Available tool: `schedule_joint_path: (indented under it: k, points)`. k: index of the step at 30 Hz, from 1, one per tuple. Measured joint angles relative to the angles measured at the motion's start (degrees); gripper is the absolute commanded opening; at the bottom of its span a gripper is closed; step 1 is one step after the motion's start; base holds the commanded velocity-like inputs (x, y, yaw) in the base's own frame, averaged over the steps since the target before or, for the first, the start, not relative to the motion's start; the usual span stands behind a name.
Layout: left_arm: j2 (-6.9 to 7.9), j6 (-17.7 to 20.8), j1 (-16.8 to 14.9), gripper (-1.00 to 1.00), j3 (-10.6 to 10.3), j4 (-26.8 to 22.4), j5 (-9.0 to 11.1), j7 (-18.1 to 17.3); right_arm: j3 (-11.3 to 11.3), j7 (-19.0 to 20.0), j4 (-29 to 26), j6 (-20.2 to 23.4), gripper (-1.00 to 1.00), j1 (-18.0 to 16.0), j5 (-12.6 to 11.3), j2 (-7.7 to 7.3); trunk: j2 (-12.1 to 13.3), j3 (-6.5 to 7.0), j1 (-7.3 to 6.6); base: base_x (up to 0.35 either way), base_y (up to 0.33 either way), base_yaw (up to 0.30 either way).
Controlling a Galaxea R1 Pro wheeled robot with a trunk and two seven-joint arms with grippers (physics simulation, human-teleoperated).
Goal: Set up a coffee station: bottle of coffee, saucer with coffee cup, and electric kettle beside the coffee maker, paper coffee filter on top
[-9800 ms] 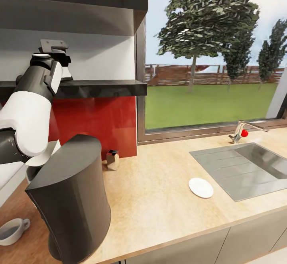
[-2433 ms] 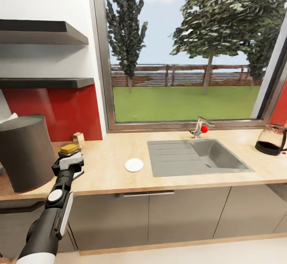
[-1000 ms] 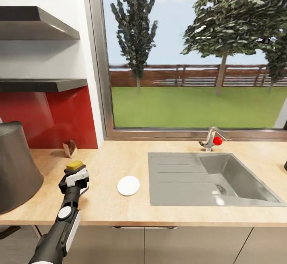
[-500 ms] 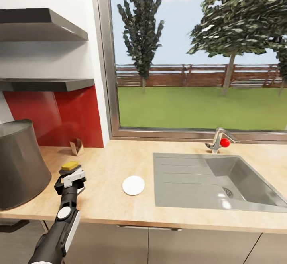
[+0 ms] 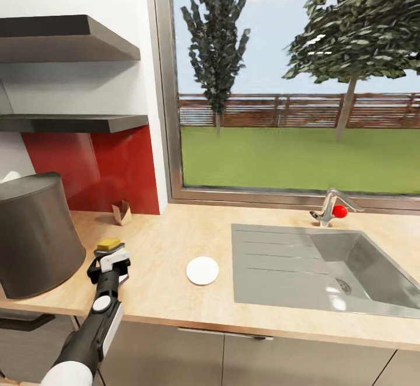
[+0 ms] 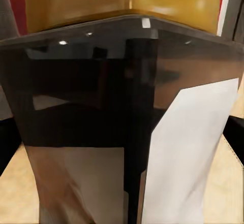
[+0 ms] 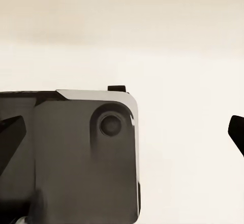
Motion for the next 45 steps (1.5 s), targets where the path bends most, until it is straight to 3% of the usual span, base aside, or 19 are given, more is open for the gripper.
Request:
schedule_joint_path:
  k: [6, 11, 16, 24, 32, 45]
  points:
    - [0.11, 0.0, -6.6, -1.0, -0.4, 6.9, -0.4, 0.0, 0.0, 0.0, 0.0, -0.1, 1.0, 0.0, 0.0, -0.02, 0.0, 0.0, 0.0, 0.0, 0.0, 0.0]
    - [0.34, 0.0, -8.9, -1.0, -0.4, 8.3, -0.4, 0.0, 0.1, 0.0, 0.0, -0.1, 1.0, 0.0, 0.0, -0.04, 0.0, 0.0, 0.0, 0.0, 0.0, 0.0]
    - [1.96, 0.0, -10.8, -1.0, -0.1, 8.5, -0.3, 0.1, 0.1, 0.0, 0.0, -0.1, 1.0, 0.0, 0.0, -0.1, 0.0, 0.0, 0.0, 0.0, 0.0, 0.0]
    - [3.23, -1.3, -10.7, -1.0, 0.0, 8.7, -0.3, 1.7, 0.2, 0.1, 0.1, -0.1, 1.0, 0.0, 0.0, -0.11, 0.0, 0.0, 0.0, 0.0, 0.0, 0.0]
    - [3.0, -4.6, -10.2, -1.0, -0.4, 8.7, -0.3, 2.0, 0.2, 0.1, 0.1, -0.1, 1.0, 0.0, 0.0, -0.11, 0.0, 0.0, 0.0, 0.0, 0.0, 0.0]
    - [2.95, -5.1, -10.2, -1.0, -0.5, 8.7, -0.4, 2.1, 0.3, 0.1, 1.3, 0.2, 1.0, 0.0, 0.3, -0.16, 0.0, -0.01, -0.02, 0.163, 0.0, 0.0]
